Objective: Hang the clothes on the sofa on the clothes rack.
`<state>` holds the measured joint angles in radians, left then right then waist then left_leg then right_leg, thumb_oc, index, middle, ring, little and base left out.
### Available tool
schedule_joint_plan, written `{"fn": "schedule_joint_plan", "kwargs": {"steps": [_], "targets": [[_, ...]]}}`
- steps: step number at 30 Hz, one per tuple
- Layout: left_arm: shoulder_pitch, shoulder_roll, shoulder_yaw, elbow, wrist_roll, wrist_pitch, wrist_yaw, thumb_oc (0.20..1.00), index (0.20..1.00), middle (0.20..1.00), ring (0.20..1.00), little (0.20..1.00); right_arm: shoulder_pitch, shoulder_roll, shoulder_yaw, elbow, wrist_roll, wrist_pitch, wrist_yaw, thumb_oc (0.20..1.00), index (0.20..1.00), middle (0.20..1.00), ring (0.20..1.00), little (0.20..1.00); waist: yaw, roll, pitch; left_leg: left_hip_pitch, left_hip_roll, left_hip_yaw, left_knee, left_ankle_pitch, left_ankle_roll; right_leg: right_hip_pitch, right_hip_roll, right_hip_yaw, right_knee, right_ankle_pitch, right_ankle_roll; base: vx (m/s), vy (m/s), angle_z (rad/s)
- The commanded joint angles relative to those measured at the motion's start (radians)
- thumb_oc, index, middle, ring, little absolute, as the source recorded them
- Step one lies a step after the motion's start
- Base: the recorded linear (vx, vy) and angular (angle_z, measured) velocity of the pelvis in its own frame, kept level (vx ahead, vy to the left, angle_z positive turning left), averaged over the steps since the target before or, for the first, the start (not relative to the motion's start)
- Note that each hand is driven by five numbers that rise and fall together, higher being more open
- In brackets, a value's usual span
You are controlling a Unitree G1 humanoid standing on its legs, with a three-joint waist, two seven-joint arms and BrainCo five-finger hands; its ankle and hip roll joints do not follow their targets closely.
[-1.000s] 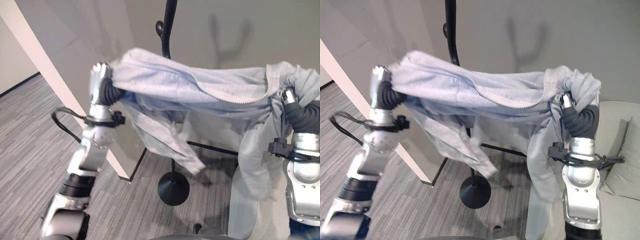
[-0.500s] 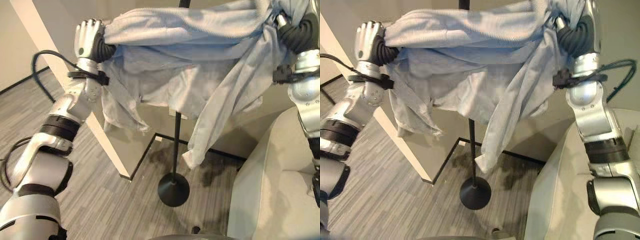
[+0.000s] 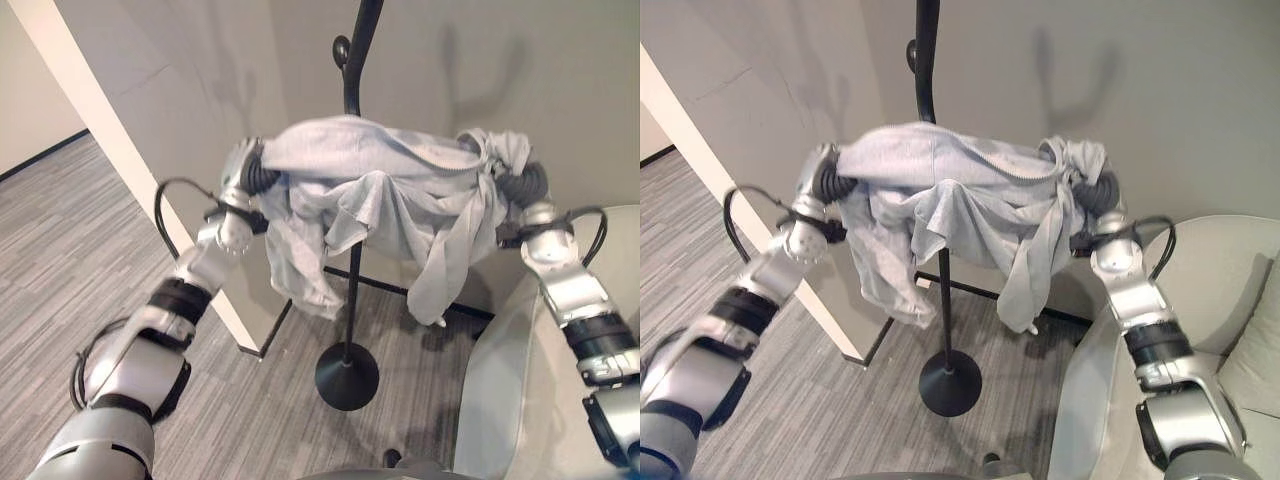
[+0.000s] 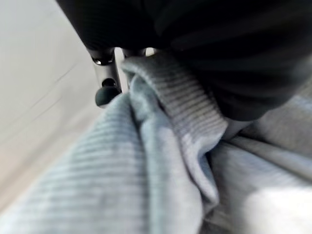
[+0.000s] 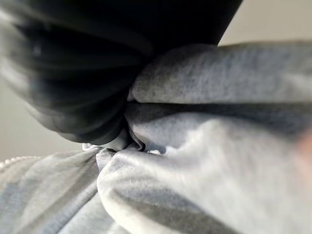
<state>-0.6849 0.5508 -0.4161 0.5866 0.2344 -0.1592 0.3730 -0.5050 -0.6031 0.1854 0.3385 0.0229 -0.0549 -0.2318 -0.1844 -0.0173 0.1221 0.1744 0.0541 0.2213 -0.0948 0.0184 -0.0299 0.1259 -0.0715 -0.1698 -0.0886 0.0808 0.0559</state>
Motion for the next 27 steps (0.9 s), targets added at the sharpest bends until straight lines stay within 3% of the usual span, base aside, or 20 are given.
{"fn": "schedule_joint_plan", "kwargs": {"steps": [1,9,10,12,13,14,20,27], "targets": [[0.041,0.003,0.111,0.036,-0.023,-0.009,0.002,0.2,0.2,0.2,0.2,0.2,0.041,0.016,-0.074,-0.034,0.011,-0.042,0.015,0.2,0.2,0.2,0.2,0.2,0.038,0.011,-0.037,0.04,-0.022,-0.051,0.008,-0.025,-0.03,-0.032,0.033,0.064,0.017,0.029,-0.017,0.02,-0.031,0.0],[0.286,-0.191,0.249,0.027,-0.101,-0.03,-0.039,0.2,0.2,0.2,0.2,0.2,0.268,0.202,-0.146,-0.036,0.049,-0.065,0.062,0.2,0.2,0.2,0.2,0.2,0.047,0.01,-0.084,0.013,-0.015,-0.052,0.008,-0.02,-0.027,-0.049,0.037,0.072,0.008,0.027,-0.018,0.01,-0.005,0.0],[0.35,-0.292,0.316,0.009,-0.181,-0.032,-0.064,1.0,1.0,1.0,1.0,1.0,0.317,0.259,-0.15,0.008,0.082,-0.072,0.073,0.2,0.2,0.2,0.2,0.2,0.047,0.014,-0.101,0.007,-0.013,-0.052,0.008,-0.016,-0.026,-0.053,0.039,0.074,0.004,0.027,-0.018,0.03,-0.019,-0.03],[0.402,-0.404,0.377,0.02,-0.312,-0.026,-0.099,1.0,1.0,1.0,1.0,1.0,0.356,0.313,-0.145,0.051,0.137,-0.08,0.087,0.2,0.2,0.2,0.2,0.2,0.044,0.023,-0.128,-0.004,-0.011,-0.052,0.008,-0.013,-0.025,-0.063,0.04,0.078,0.001,0.03,-0.017,0.0,0.0,0.0],[0.403,-0.404,0.377,0.019,-0.313,-0.026,-0.099,1.0,1.0,1.0,1.0,1.0,0.357,0.312,-0.145,0.051,0.137,-0.08,0.087,0.2,0.2,0.2,0.2,0.2,0.043,0.023,-0.131,-0.005,-0.011,-0.052,0.008,-0.013,-0.025,-0.064,0.04,0.078,0.001,0.03,-0.017,0.03,-0.003,0.0],[0.449,-0.473,0.427,0.012,-0.417,-0.021,-0.136,1.0,1.0,1.0,1.0,1.0,0.393,0.356,-0.119,0.056,0.189,-0.066,0.122,1.0,1.0,1.0,1.0,1.0,0.043,0.031,-0.149,-0.004,-0.007,-0.053,0.008,-0.019,-0.027,-0.065,0.044,0.085,0.001,0.025,-0.014,0.03,-0.01,0.01],[0.541,-0.551,0.48,-0.004,-0.588,0.03,-0.216,1.0,1.0,1.0,1.0,1.0,0.452,0.452,-0.096,0.078,0.438,0.003,0.238,1.0,1.0,1.0,1.0,1.0,0.065,0.027,-0.199,-0.013,-0.001,-0.058,0.008,-0.023,-0.035,-0.077,0.046,0.092,0.001,0.029,-0.012,0.0,-0.008,-0.03],[0.622,-0.5,0.539,0.03,-0.6,0.03,-0.241,1.0,1.0,1.0,1.0,1.0,0.508,0.382,-0.146,0.014,0.432,0.009,0.304,1.0,1.0,1.0,1.0,1.0,0.078,0.025,-0.21,-0.013,0.003,-0.056,0.008,-0.019,-0.041,-0.077,0.047,0.086,0.001,0.035,-0.006,0.0,0.0,0.0]]}}
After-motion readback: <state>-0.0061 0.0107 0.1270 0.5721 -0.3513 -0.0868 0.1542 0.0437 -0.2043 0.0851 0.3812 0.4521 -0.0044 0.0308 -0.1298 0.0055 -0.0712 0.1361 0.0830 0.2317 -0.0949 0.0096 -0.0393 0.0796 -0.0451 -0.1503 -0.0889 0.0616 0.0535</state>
